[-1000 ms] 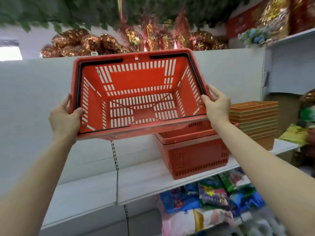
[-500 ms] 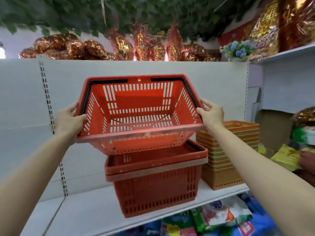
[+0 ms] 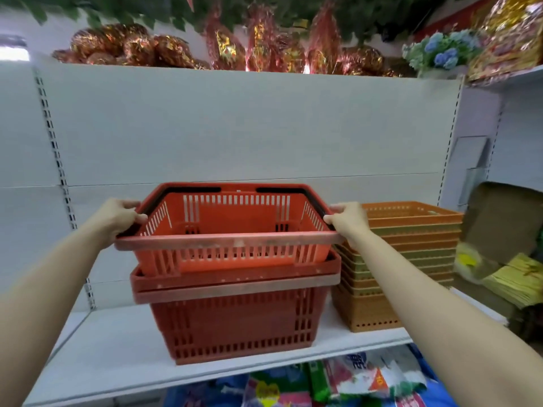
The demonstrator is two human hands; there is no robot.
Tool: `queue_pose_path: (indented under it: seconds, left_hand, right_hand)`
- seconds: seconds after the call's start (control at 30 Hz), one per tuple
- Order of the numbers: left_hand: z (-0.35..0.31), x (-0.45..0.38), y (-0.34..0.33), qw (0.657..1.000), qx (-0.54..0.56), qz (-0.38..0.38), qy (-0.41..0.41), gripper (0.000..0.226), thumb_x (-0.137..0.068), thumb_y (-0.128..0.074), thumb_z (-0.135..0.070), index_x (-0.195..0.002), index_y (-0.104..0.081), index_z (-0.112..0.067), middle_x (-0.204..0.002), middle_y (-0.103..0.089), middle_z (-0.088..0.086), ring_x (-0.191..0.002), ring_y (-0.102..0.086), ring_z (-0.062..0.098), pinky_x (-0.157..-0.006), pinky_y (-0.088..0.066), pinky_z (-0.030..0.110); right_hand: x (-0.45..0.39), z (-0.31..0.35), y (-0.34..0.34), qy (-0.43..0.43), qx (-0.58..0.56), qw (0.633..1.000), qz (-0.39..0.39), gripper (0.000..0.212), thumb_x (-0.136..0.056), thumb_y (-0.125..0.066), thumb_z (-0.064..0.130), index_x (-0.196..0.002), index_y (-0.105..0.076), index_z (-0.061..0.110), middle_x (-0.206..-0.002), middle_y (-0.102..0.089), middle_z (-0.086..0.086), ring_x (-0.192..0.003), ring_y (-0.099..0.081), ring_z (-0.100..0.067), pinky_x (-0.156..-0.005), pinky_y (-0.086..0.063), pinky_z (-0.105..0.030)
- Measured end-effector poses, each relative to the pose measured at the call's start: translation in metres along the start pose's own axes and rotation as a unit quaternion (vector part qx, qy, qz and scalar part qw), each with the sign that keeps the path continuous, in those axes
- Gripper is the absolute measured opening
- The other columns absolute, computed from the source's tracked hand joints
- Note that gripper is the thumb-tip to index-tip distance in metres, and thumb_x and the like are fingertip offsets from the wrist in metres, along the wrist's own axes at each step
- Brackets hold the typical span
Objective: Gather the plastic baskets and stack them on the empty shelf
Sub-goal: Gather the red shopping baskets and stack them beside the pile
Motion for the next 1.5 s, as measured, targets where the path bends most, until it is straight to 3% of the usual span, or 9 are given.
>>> queue_pose_path:
  seconds: [0.07, 0.17, 0.4, 0.8, 1.03, 1.13, 1.2, 1.3, 1.5]
  left_hand:
    - [0.014, 0.006, -0.001, 0.999, -0.012, 0.039, 0.013, 0.04, -0.096, -0.062, -0.01, -0.135, -0.059, -0.005, -0.125, -0.065, 0.018, -0.095, -0.065, 0.03, -0.083, -0.053, 0.035]
    - [0.042, 0.036, -0.007, 0.994, 0.028, 0.104, 0.034, 0.029, -0.099, -0.055, -0.036, -0.119, -0.065, -0.017, -0.118, -0.066, 0.008, -0.099, -0.062, 0.025, -0.085, -0.047, 0.041]
    - [0.123, 0.087, -0.054, 0.985, 0.144, 0.044, -0.082, 0.078, -0.075, -0.082, -0.033, -0.143, -0.045, -0.036, -0.132, -0.063, -0.002, -0.12, -0.061, 0.02, -0.098, -0.049, 0.049]
    - [0.123, 0.091, -0.095, 0.969, 0.21, -0.001, -0.129, 0.086, -0.071, -0.083, -0.033, -0.144, -0.039, -0.03, -0.135, -0.057, -0.001, -0.12, -0.058, 0.015, -0.099, -0.046, 0.039]
    - [0.113, 0.098, -0.099, 0.977, 0.181, -0.002, -0.11, 0.097, -0.06, -0.088, -0.056, -0.142, -0.041, -0.038, -0.134, -0.059, -0.005, -0.12, -0.059, 0.015, -0.104, -0.046, 0.048]
    - [0.101, 0.107, -0.106, 0.983, 0.04, -0.11, -0.144, 0.12, -0.055, -0.068, -0.082, -0.153, -0.027, -0.027, -0.155, -0.039, 0.005, -0.142, -0.038, 0.024, -0.117, -0.029, 0.048]
    - [0.077, 0.12, -0.127, 0.934, -0.127, -0.192, -0.274, 0.121, -0.068, -0.047, -0.086, -0.157, -0.018, -0.009, -0.163, -0.02, 0.015, -0.151, -0.014, 0.031, -0.123, -0.007, 0.046]
    - [0.042, 0.141, -0.182, 0.811, -0.318, -0.156, -0.466, 0.098, -0.081, -0.041, -0.073, -0.157, -0.025, -0.013, -0.165, -0.014, 0.016, -0.152, -0.008, 0.038, -0.121, -0.003, 0.056]
    - [0.034, 0.146, -0.24, 0.761, -0.479, -0.122, -0.42, 0.076, -0.088, -0.034, -0.064, -0.154, -0.035, -0.026, -0.162, -0.027, 0.013, -0.147, -0.023, 0.043, -0.113, -0.011, 0.071]
  right_hand:
    - [0.013, -0.004, 0.002, 0.023, 0.054, 0.998, 0.023, 0.027, -0.086, -0.066, 0.02, -0.109, -0.072, 0.007, -0.111, -0.07, -0.01, -0.109, -0.062, -0.026, -0.09, -0.047, -0.034]
    - [0.037, -0.018, 0.001, 0.058, 0.08, 0.994, 0.046, 0.041, -0.092, -0.058, 0.037, -0.107, -0.069, 0.001, -0.111, -0.07, -0.017, -0.107, -0.062, -0.032, -0.088, -0.047, -0.037]
    - [0.088, -0.081, -0.036, 0.071, -0.071, 0.995, 0.018, 0.09, -0.083, -0.069, 0.047, -0.153, -0.019, 0.021, -0.157, -0.027, 0.002, -0.143, -0.027, -0.015, -0.114, -0.028, -0.037]
    - [0.067, -0.109, -0.03, 0.092, -0.159, 0.979, -0.092, 0.055, -0.077, -0.079, 0.026, -0.129, -0.06, 0.023, -0.11, -0.064, 0.024, -0.105, -0.061, 0.007, -0.095, -0.053, -0.032]
    - [0.053, -0.126, -0.019, 0.126, -0.073, 0.988, -0.056, 0.063, -0.083, -0.066, 0.051, -0.138, -0.052, 0.023, -0.125, -0.064, 0.007, -0.117, -0.058, -0.009, -0.098, -0.05, -0.037]
    - [0.044, -0.136, -0.001, 0.201, 0.046, 0.97, -0.127, 0.063, -0.096, -0.042, 0.054, -0.146, -0.041, 0.016, -0.149, -0.045, -0.002, -0.139, -0.037, -0.015, -0.113, -0.033, -0.036]
    - [0.028, -0.14, 0.016, 0.257, 0.154, 0.941, -0.156, 0.067, -0.099, -0.035, 0.048, -0.154, -0.02, 0.013, -0.161, -0.018, -0.004, -0.149, -0.01, -0.014, -0.12, -0.013, -0.036]
    - [-0.008, -0.159, 0.045, 0.274, 0.3, 0.908, -0.103, 0.079, -0.098, -0.03, 0.051, -0.154, 0.008, 0.01, -0.162, 0.014, -0.007, -0.148, 0.015, -0.02, -0.12, 0.005, -0.041]
    - [-0.051, -0.193, 0.078, 0.297, 0.392, 0.871, -0.002, 0.087, -0.096, -0.035, 0.055, -0.152, 0.017, 0.012, -0.159, 0.025, -0.003, -0.145, 0.025, -0.022, -0.12, 0.0, -0.044]
Point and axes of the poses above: each hand's wrist, its own x-axis away from the middle knuckle, its own y-axis out of the back of the hand, z = x × y, the point moved 1 cm from there along -x, towards the middle knuckle
